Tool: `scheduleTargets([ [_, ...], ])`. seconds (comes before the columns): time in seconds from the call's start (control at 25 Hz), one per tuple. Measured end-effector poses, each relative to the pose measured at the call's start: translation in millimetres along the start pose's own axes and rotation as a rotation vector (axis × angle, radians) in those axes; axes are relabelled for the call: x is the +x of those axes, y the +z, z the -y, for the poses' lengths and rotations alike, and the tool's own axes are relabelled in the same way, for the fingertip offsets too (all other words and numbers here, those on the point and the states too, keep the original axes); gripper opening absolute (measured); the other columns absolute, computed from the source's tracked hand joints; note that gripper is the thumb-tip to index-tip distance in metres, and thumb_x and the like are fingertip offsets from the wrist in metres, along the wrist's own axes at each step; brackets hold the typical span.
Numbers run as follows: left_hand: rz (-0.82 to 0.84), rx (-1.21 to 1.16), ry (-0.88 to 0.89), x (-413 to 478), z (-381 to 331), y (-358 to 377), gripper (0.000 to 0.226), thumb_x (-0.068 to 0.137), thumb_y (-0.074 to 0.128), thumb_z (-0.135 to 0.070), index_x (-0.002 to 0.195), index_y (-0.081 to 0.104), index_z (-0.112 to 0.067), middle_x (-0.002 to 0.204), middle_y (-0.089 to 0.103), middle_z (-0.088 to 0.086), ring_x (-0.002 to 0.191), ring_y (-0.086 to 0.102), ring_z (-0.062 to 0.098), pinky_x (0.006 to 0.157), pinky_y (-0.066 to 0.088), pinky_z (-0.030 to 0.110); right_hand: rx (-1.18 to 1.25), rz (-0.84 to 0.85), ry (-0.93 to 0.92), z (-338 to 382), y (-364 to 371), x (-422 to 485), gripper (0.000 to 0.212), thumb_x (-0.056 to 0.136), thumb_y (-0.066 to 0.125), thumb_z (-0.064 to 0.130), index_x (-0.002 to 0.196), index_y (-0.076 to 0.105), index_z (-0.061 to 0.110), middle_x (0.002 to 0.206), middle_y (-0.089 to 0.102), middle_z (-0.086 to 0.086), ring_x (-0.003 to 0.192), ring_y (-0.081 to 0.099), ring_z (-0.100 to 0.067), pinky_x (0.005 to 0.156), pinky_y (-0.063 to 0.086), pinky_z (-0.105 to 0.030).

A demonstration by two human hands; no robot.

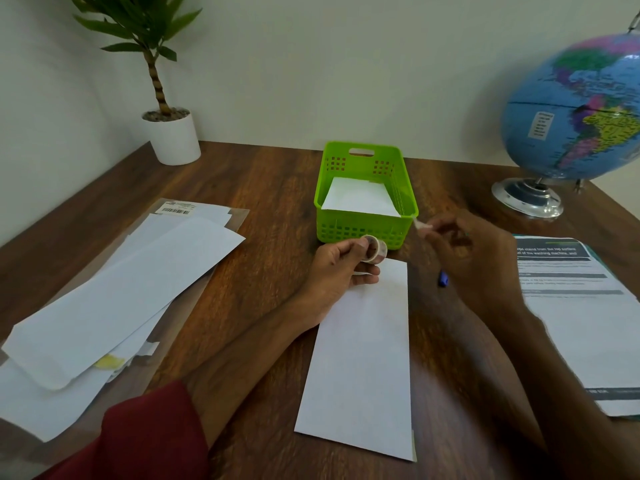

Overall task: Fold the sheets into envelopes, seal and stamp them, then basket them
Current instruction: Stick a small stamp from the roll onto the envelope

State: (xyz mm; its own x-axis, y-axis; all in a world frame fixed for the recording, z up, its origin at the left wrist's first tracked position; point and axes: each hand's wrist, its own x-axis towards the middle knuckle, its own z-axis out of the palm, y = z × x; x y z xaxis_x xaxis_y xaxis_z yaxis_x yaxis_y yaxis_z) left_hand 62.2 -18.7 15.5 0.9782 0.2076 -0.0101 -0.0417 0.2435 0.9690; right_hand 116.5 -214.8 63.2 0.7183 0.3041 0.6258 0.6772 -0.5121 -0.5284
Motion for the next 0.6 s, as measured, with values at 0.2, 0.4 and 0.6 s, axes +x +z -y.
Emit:
scheduleTargets([
  [0.2,0.048,0.027,0.126,1,-3,1,0.029,0.100,0.058,-0.009,0.128,0.062,0.000,0.109,0.072,0.012,0.089,0.074,0.015,0.072,0.063,0.027,0.037,-0.064,0.140,3,-2,2,0.019,0.097,0.067,0.030,0.108,0.069,0.014,0.094,0.069,0.005,0.079,0.064,-0.007,0.071,0.052,-0.022],
  [0.4,0.095,0.152,0.263,-3,0,3,0.033,0.094,0.069,-0.009,0.126,0.065,-0.007,0.119,0.072,0.008,0.108,0.071,0.023,0.080,0.063,0.036,0.085,0.141,0.309,7,12,-2,0.027,0.103,0.051,0.042,0.094,0.064,0.020,0.079,0.066,0.016,0.068,0.068,-0.009,0.057,0.044,-0.014],
  [0.6,0.060,0.294,0.304,-5,1,3,0.033,0.094,0.071,-0.023,0.126,0.067,-0.019,0.123,0.069,0.001,0.108,0.069,0.018,0.070,0.064,0.032,0.547,0.272,0.384,5,15,-1,0.034,0.106,0.047,0.032,0.103,0.072,0.008,0.086,0.079,-0.006,0.074,0.077,-0.027,0.057,0.059,-0.034],
])
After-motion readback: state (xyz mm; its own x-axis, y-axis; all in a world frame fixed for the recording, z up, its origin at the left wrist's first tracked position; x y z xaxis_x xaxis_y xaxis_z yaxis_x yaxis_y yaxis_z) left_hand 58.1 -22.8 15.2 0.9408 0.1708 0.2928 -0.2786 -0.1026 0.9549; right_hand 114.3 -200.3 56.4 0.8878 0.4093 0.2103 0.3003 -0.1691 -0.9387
